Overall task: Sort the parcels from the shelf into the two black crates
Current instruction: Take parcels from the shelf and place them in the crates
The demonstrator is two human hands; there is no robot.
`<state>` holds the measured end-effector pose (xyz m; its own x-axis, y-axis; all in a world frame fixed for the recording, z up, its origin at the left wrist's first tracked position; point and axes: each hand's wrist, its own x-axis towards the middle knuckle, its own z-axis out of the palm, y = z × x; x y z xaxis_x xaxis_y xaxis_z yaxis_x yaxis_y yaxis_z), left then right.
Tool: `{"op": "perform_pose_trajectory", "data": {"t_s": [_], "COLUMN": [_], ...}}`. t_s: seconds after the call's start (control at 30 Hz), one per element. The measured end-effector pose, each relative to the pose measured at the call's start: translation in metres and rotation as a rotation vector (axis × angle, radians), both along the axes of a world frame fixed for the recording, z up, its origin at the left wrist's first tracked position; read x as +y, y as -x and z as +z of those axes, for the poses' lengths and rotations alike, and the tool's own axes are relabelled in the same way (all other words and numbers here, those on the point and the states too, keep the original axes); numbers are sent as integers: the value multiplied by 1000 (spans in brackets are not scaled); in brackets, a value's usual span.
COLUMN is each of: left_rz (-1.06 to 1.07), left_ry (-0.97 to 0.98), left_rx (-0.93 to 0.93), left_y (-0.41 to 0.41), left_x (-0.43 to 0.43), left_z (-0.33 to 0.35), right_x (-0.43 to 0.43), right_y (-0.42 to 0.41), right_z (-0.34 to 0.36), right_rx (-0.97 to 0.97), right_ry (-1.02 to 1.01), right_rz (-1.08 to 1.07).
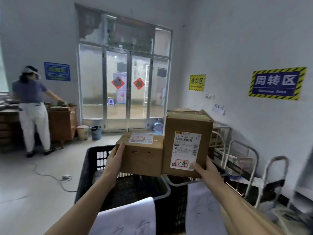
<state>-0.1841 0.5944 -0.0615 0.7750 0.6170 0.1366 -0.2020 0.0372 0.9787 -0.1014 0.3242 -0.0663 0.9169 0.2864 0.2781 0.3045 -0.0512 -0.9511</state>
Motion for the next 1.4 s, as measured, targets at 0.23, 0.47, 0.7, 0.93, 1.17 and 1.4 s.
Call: {"op": "perform_pose_trajectory", "data": {"t_s": [0.23,0.47,0.7,0.93,1.17,1.4], "left_rz": [104,200,291,412,498,547], "left_ry": [12,0,-24,-111,-153,-104], "left_rx": [46,51,85,82,128,145], "left_y": [24,40,34,7,-30,-46], "left_x": [75,118,155,177,186,195], "left_z": [-7,-12,-19,-20,-33,-47], "right_x": [85,144,189,228,249,272], "right_y": [-7,-21,-47,-92,-144,-176], "right_z": [-7,-15,-17,-28,-44,-62], "right_rx": [22,59,47,93,129,212], "right_ry": [-21,2,32,7,25,77], "right_rz": [138,210,290,397,458,485]}}
